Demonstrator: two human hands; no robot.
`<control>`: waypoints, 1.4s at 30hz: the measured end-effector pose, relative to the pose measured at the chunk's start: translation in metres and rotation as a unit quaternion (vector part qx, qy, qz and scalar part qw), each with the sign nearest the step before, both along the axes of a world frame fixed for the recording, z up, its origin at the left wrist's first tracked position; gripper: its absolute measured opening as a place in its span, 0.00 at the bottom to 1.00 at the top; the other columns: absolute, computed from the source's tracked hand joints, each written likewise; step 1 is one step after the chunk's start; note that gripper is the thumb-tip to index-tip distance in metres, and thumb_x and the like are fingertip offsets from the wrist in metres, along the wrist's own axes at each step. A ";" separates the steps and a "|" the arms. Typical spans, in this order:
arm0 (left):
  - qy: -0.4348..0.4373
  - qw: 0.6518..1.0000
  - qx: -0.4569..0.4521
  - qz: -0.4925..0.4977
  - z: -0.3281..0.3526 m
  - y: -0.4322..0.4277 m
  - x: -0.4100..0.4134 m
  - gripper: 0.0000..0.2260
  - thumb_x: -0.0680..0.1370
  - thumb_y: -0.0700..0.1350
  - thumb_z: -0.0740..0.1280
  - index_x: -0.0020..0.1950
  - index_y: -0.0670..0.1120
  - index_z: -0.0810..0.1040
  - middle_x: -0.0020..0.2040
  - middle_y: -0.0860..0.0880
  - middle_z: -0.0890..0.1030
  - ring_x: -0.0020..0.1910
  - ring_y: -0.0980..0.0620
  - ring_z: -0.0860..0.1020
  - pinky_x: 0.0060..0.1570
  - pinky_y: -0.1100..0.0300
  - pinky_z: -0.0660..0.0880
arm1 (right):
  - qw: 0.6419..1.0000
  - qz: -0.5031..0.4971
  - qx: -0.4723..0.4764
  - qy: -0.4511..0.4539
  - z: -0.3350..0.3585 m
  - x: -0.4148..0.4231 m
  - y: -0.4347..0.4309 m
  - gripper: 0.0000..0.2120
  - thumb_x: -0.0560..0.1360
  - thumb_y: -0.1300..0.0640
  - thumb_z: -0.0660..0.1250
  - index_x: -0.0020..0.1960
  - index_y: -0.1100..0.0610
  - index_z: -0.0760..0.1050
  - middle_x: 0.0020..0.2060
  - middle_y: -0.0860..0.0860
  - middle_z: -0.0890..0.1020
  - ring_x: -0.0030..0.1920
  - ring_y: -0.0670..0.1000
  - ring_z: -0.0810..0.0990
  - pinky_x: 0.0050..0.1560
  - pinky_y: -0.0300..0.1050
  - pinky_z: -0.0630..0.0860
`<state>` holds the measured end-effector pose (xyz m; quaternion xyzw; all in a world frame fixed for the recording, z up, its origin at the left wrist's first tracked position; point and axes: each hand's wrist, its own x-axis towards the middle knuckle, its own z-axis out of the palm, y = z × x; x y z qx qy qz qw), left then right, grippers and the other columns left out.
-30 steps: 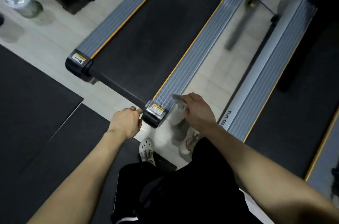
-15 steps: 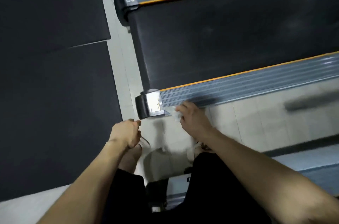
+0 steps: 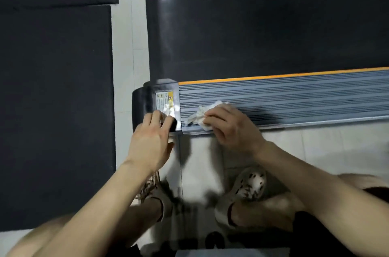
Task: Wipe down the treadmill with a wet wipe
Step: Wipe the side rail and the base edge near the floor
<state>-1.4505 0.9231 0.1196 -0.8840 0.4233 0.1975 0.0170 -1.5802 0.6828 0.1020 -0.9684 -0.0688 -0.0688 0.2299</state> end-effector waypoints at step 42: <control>0.046 0.988 0.149 -0.005 0.007 0.024 0.006 0.50 0.74 0.34 0.61 0.85 0.64 0.36 0.87 0.41 0.40 0.86 0.43 0.51 0.73 0.48 0.69 | 0.839 0.320 -0.428 -0.106 -0.095 -0.011 0.025 0.18 0.87 0.61 0.55 0.62 0.61 0.83 0.62 0.58 0.80 0.64 0.61 0.78 0.62 0.55 0.73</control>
